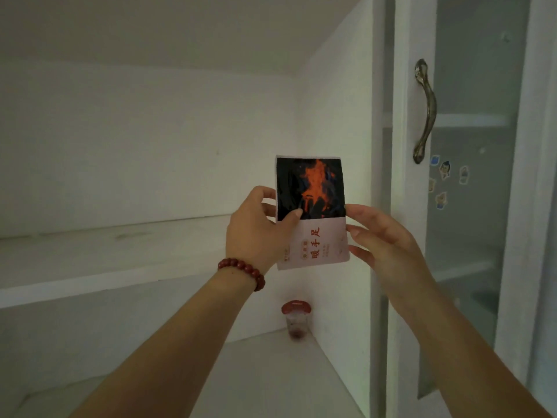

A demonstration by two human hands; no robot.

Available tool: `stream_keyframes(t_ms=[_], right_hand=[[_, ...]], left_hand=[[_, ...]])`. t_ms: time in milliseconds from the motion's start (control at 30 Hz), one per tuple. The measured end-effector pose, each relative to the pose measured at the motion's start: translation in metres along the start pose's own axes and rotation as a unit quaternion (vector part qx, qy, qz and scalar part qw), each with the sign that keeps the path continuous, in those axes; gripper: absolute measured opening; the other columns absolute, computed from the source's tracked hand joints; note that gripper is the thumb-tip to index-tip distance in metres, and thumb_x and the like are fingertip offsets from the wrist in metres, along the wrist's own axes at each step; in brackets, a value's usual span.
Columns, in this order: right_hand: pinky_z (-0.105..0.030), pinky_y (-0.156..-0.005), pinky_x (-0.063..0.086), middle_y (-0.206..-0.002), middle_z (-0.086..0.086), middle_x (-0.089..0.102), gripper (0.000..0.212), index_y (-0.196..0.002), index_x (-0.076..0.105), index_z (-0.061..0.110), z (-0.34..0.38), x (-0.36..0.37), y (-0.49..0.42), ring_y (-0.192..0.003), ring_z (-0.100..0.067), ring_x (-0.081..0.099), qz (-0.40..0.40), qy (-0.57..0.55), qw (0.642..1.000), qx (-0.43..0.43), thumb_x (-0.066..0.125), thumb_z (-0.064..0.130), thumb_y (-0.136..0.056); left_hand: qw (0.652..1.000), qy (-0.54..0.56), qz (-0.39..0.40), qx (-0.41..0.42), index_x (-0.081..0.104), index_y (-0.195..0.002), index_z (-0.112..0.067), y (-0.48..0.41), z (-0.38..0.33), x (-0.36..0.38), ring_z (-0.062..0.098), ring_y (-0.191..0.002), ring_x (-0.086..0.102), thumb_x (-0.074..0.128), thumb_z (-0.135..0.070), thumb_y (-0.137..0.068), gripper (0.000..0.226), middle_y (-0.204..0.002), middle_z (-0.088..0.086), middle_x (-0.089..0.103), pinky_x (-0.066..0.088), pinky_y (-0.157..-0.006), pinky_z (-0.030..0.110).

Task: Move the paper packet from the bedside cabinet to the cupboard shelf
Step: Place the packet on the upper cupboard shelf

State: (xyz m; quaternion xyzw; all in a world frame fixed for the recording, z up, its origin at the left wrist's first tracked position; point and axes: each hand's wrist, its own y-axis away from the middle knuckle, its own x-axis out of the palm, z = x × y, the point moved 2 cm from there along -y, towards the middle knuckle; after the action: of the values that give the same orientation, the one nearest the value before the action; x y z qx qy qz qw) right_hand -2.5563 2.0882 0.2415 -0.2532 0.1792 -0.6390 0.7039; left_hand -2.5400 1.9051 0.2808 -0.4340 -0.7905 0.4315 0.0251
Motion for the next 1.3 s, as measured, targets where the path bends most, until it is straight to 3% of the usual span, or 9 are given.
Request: stream_keyframes(t_ms=[133, 267, 467, 567, 667, 733, 833, 967, 1300], right_hand=[[-0.018, -0.069, 0.051, -0.098, 0.024, 0.07, 0.041, -0.101, 0.067, 0.039, -0.002, -0.002, -0.019, -0.088, 0.005, 0.066, 0.035, 0.019, 0.999, 0.017, 0.05, 0.004, -0.09], [-0.017, -0.068, 0.049, -0.1, 0.026, 0.068, 0.041, -0.1, 0.067, 0.039, -0.008, -0.001, -0.03, -0.085, 0.011, 0.064, 0.061, 0.025, 0.997, 0.028, 0.051, 0.003, -0.09], [-0.027, -0.073, 0.056, -0.09, 0.015, 0.075, 0.035, -0.1, 0.068, 0.037, -0.018, 0.007, -0.039, -0.092, -0.009, 0.067, 0.062, 0.05, 0.996, 0.046, 0.051, 0.007, -0.091], [-0.033, -0.078, 0.057, -0.094, 0.01, 0.074, 0.034, -0.101, 0.068, 0.036, -0.017, 0.012, -0.043, -0.092, -0.014, 0.068, 0.066, 0.045, 0.996, 0.048, 0.053, 0.008, -0.09], [-0.023, -0.076, 0.056, -0.105, 0.013, 0.069, 0.035, -0.098, 0.069, 0.039, -0.013, 0.014, -0.042, -0.085, -0.001, 0.068, 0.065, 0.023, 0.997, 0.027, 0.054, 0.008, -0.092], [-0.02, -0.075, 0.056, -0.11, 0.014, 0.066, 0.035, -0.1, 0.07, 0.037, -0.01, 0.012, -0.041, -0.091, 0.004, 0.065, 0.058, -0.01, 0.998, 0.009, 0.053, 0.007, -0.093], [-0.023, -0.078, 0.056, -0.12, 0.009, 0.065, 0.034, -0.105, 0.069, 0.032, -0.005, 0.007, -0.037, -0.109, -0.006, 0.06, 0.047, -0.036, 0.998, -0.007, 0.051, 0.006, -0.094], [-0.024, -0.081, 0.056, -0.117, 0.01, 0.069, 0.039, -0.101, 0.07, 0.033, -0.003, 0.004, -0.031, -0.107, -0.005, 0.063, 0.044, -0.045, 0.998, -0.028, 0.049, 0.001, -0.094], [-0.018, -0.075, 0.055, -0.112, 0.018, 0.07, 0.041, -0.104, 0.07, 0.034, -0.004, -0.003, -0.025, -0.108, -0.004, 0.062, 0.042, -0.035, 0.996, -0.074, 0.049, 0.0, -0.093]], left_hand=[[1.0, -0.011, -0.002, -0.018, 0.042, -0.097, -0.033, -0.01, 0.007, 0.006, -0.002, -0.061, 0.058, 0.066, -0.045, -0.076, 0.034, -0.076, -0.018, 0.057, 0.04, -0.045, 0.014], [0.999, -0.035, -0.007, -0.02, 0.042, -0.098, -0.033, -0.016, 0.016, 0.009, 0.0, -0.063, 0.059, 0.067, -0.044, -0.075, 0.035, -0.077, -0.016, 0.059, 0.045, -0.047, 0.019], [0.991, -0.128, 0.0, -0.041, 0.04, -0.105, -0.031, -0.026, 0.024, 0.011, 0.0, -0.061, 0.055, 0.067, -0.049, -0.073, 0.045, -0.07, -0.02, 0.051, 0.042, -0.047, 0.022], [0.981, -0.182, 0.015, -0.06, 0.04, -0.117, -0.023, -0.03, 0.028, 0.011, 0.012, -0.071, 0.057, 0.069, -0.051, -0.07, 0.062, -0.077, -0.013, 0.054, 0.045, -0.058, 0.027], [0.969, -0.239, 0.047, -0.049, 0.044, -0.121, -0.022, -0.031, 0.03, 0.011, 0.018, -0.092, 0.059, 0.071, -0.051, -0.067, 0.067, -0.103, -0.002, 0.061, 0.048, -0.071, 0.032], [0.972, -0.23, 0.047, -0.029, 0.051, -0.114, -0.027, -0.031, 0.027, 0.009, 0.015, -0.094, 0.056, 0.07, -0.049, -0.069, 0.054, -0.111, -0.003, 0.06, 0.045, -0.071, 0.029], [0.983, -0.178, 0.042, 0.002, 0.056, -0.101, -0.035, -0.029, 0.018, 0.006, 0.007, -0.087, 0.052, 0.069, -0.044, -0.072, 0.032, -0.106, -0.012, 0.061, 0.043, -0.069, 0.026], [0.986, -0.138, 0.08, 0.056, 0.055, -0.088, -0.042, -0.012, -0.001, 0.009, 0.002, -0.087, 0.055, 0.068, -0.048, -0.071, 0.022, -0.093, -0.021, 0.057, 0.051, -0.074, 0.027], [0.977, -0.151, 0.124, 0.091, 0.054, -0.1, -0.039, 0.006, -0.007, 0.024, 0.005, -0.094, 0.054, 0.076, -0.044, -0.065, 0.041, -0.1, -0.018, 0.056, 0.052, -0.08, 0.028]])
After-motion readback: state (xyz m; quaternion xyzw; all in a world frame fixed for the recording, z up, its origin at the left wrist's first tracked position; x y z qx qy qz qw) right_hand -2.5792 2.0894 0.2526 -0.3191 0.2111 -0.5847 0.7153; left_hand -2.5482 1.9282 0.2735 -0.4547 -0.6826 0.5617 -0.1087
